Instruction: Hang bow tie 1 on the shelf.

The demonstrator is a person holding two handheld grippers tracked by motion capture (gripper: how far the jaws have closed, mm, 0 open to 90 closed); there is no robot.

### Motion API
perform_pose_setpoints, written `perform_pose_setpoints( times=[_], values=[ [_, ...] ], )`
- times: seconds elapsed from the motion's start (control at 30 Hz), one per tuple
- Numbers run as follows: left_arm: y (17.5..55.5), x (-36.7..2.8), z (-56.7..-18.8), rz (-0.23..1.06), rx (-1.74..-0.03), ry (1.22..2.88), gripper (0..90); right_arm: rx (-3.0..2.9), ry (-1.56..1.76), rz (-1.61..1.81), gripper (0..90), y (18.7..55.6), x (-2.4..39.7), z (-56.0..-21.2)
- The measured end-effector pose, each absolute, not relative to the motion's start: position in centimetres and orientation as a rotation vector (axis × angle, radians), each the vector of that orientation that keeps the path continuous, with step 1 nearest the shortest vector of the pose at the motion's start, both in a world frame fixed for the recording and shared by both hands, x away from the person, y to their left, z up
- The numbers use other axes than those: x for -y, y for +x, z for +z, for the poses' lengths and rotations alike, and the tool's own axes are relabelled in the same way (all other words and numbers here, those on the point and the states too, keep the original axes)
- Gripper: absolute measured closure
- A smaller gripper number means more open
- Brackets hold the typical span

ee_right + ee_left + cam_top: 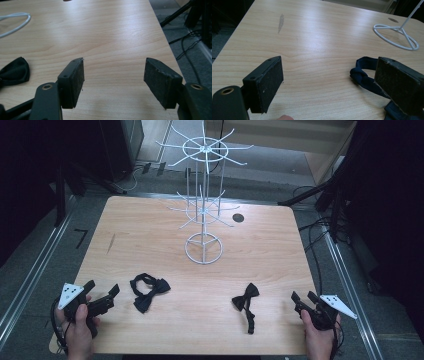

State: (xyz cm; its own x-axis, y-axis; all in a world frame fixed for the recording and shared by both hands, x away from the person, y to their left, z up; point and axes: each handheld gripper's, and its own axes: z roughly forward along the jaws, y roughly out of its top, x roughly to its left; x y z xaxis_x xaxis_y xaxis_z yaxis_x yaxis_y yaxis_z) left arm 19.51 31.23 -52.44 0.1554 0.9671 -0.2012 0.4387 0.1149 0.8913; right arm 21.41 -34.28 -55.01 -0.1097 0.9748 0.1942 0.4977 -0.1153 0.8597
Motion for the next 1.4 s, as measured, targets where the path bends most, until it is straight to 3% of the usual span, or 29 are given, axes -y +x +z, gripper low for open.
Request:
perform_pose_setpoints(
  times=[0.27,0.53,0.97,1.4],
  values=[
    [19.6,-31.3,-52.5,0.695,-1.437,1.473,9.3,-1.654,1.589,1.136,44.1,21.1,33.2,-54.0],
    [19.6,-31.4,-52.5,0.692,-1.442,1.471,9.3,-1.694,1.562,1.149,46.4,20.6,31.6,-52.9],
    [19.7,-31.3,-52.4,0.686,-1.448,1.476,9.3,-1.828,1.373,1.183,46.6,20.8,26.3,-49.4],
    [19.7,-31.4,-52.5,0.683,-1.447,1.475,9.3,-1.906,1.294,1.215,46.1,21.5,21.7,-48.3]
  ],
)
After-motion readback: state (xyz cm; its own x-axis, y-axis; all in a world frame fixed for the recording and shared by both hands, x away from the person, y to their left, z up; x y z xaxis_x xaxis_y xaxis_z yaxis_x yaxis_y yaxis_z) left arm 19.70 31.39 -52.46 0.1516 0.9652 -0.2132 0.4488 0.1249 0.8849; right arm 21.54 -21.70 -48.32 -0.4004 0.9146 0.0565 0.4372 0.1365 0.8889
